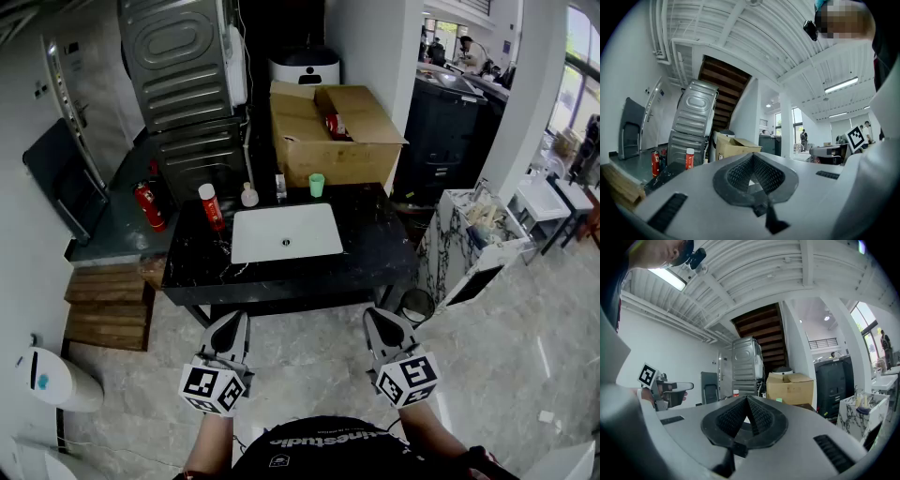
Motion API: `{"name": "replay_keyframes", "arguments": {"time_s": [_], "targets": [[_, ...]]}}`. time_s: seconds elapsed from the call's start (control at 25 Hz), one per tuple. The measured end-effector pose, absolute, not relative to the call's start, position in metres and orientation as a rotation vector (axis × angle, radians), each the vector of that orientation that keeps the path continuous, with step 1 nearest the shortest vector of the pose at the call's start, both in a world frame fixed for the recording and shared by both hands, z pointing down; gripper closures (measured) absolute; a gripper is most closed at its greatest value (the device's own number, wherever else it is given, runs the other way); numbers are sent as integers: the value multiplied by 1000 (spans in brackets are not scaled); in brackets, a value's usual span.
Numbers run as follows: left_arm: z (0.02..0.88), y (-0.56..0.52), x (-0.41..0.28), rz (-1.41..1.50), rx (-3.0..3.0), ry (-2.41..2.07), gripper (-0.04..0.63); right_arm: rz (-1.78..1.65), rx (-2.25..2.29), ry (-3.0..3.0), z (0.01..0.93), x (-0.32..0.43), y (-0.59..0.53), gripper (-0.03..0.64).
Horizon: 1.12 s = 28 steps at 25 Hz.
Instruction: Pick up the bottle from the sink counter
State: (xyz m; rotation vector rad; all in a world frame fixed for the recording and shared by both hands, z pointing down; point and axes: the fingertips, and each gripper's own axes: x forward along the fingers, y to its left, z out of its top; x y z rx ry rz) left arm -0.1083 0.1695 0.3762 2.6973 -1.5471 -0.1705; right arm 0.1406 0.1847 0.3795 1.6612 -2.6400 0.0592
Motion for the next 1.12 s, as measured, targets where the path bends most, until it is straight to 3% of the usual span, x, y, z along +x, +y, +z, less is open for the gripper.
{"name": "replay_keyframes", "arguments": {"time_s": [1.12], "targets": [[398, 149, -174, -179, 2701, -1494, 581, 111, 1691, -2652, 392, 73, 170, 578]]}}
